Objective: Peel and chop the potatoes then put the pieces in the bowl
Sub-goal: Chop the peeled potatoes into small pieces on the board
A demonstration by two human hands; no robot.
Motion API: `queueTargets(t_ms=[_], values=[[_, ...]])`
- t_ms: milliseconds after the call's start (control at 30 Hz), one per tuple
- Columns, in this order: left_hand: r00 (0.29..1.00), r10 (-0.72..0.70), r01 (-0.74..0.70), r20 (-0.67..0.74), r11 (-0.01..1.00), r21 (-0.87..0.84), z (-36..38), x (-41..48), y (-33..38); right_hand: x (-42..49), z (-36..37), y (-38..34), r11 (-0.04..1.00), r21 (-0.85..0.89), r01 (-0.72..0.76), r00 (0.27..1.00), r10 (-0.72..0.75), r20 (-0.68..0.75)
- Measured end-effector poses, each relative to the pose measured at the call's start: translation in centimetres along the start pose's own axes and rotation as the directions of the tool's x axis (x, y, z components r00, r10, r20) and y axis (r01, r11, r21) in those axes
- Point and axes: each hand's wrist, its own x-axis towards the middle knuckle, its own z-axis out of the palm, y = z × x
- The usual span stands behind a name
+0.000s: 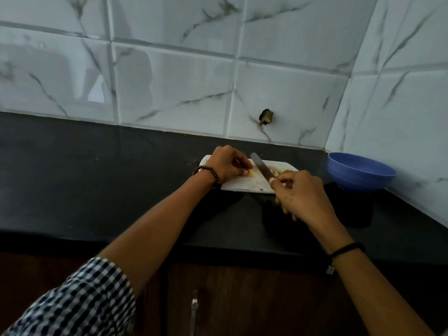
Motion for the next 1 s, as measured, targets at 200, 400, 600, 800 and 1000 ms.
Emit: queueTargets(t_ms=[200, 400, 600, 800, 1000], values=[[0.999, 0.035, -0.035, 0.011, 0.997, -0.066, -0.1, -0.1, -0.2, -0.2, 0.5, 0.1, 0.998, 0.059, 0.015, 0.998, -0.011, -0.062], [0.99, -0.044, 0.045, 0.135, 0.999, -0.008, -0.2, 0.0, -0.2, -0.4, 0.4, 0.1, 0.996, 0.084, 0.039, 0.994, -0.03, -0.107], [0.993, -0.055, 0.051, 0.105, 0.998, 0.037, 0.0, 0.0, -0.3, -0.1, 0.5, 0.0, 0.999, -0.009, 0.033, 0.998, -0.034, -0.053], [0.994, -0.101, 0.1, 0.033, 0.995, 0.023, 0.4, 0.3, -0.7, 0.4, 0.9, -0.5, 0.99, -0.127, 0.059, 0.998, -0.061, -0.011], [0.994, -0.108, 0.108, 0.007, 0.994, 0.03, 0.6, 0.3, -0.6, 1.1, 1.3, -0.8, 0.978, -0.202, 0.052, 0.998, -0.055, -0.007]])
